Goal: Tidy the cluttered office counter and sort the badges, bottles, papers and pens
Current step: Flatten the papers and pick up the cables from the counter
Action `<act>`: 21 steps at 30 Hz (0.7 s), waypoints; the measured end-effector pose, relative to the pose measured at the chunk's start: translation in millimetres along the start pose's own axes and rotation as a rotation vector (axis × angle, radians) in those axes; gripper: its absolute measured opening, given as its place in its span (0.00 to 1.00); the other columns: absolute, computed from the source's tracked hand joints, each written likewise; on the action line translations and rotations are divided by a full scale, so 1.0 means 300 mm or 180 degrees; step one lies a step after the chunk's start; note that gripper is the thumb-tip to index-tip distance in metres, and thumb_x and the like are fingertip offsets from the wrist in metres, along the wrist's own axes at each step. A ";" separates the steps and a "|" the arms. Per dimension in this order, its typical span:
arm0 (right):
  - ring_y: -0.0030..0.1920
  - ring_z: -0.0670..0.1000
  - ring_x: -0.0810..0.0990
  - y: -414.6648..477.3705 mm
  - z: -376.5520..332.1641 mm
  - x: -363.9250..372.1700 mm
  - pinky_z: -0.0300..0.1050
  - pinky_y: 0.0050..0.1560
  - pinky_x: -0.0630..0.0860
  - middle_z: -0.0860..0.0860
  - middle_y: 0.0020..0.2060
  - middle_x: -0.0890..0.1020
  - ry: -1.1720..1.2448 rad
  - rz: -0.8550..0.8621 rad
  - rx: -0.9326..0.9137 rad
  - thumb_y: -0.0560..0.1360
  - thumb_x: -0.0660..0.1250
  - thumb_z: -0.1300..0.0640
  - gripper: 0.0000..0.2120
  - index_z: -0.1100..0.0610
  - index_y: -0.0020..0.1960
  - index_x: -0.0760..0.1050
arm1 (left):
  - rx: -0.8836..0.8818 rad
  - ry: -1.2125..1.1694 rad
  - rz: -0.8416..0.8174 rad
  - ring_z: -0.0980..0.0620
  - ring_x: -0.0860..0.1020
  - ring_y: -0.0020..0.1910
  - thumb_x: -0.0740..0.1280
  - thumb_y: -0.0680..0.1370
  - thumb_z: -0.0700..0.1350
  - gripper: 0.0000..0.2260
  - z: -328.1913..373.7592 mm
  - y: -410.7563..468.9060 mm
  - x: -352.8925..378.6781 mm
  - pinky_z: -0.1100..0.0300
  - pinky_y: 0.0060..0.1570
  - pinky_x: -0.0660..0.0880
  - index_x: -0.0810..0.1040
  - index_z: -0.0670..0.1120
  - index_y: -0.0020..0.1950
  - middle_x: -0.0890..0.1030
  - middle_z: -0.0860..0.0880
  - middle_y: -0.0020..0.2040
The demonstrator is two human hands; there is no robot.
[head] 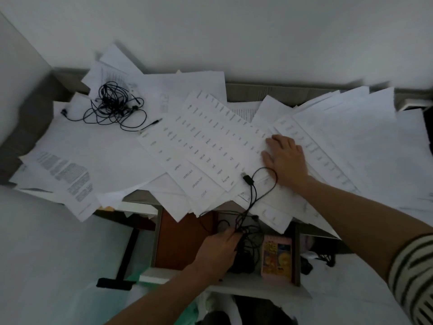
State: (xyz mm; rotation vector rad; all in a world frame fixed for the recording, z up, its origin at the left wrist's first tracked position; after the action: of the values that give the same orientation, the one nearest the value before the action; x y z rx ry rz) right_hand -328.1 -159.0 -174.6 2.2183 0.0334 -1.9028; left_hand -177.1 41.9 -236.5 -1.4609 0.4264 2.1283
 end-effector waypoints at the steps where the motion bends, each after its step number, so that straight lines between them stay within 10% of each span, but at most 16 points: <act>1: 0.64 0.59 0.71 0.002 0.004 -0.001 0.55 0.59 0.69 0.55 0.66 0.73 0.0015 -0.0002 0.0049 0.77 0.51 0.42 0.27 0.57 0.67 0.71 | -0.0168 0.0145 -0.0278 0.57 0.78 0.28 0.80 0.55 0.45 0.22 -0.033 -0.005 0.038 0.67 0.21 0.71 0.83 0.49 0.48 0.82 0.51 0.43; 5: 0.66 0.58 0.69 0.000 -0.004 0.007 0.55 0.62 0.67 0.55 0.68 0.71 -0.0033 -0.0137 0.0091 0.78 0.51 0.43 0.26 0.56 0.69 0.69 | -0.0561 0.0337 -0.1045 0.57 0.75 0.28 0.76 0.61 0.41 0.09 -0.077 -0.004 0.116 0.68 0.22 0.52 0.77 0.48 0.33 0.78 0.52 0.34; 9: 0.69 0.57 0.67 0.000 -0.009 0.009 0.55 0.64 0.65 0.55 0.71 0.68 -0.0050 -0.0325 0.0171 0.80 0.54 0.46 0.23 0.56 0.71 0.67 | -0.0848 0.0163 -0.1884 0.50 0.72 0.39 0.61 0.79 0.40 0.04 -0.064 0.003 0.172 0.62 0.38 0.66 0.73 0.41 0.49 0.73 0.46 0.42; 13: 0.73 0.57 0.62 0.008 -0.018 0.004 0.55 0.69 0.61 0.54 0.74 0.63 0.0289 -0.0896 0.0205 0.80 0.57 0.49 0.22 0.55 0.72 0.65 | -0.0750 -0.0412 -0.1573 0.45 0.74 0.60 0.69 0.74 0.47 0.22 -0.044 0.067 0.047 0.53 0.55 0.75 0.72 0.47 0.68 0.74 0.45 0.63; 21: 0.69 0.53 0.67 -0.071 -0.080 -0.136 0.48 0.68 0.65 0.52 0.69 0.70 0.0956 -0.0558 0.0224 0.79 0.64 0.52 0.19 0.53 0.69 0.70 | -0.0546 -0.0575 -0.0660 0.51 0.73 0.59 0.65 0.78 0.49 0.16 -0.089 0.014 -0.166 0.60 0.54 0.72 0.74 0.48 0.66 0.74 0.49 0.60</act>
State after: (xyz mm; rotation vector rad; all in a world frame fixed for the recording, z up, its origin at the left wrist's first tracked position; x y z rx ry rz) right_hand -314.7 -128.8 -134.5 2.6075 0.2186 -1.6540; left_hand -144.9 12.5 -200.3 -1.3237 0.0243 2.1454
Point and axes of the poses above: each hand's wrist, its own y-axis towards the middle knuckle, its own x-axis out of the palm, z = x × y, the point moved 10 cm from there along y, towards the middle knuckle
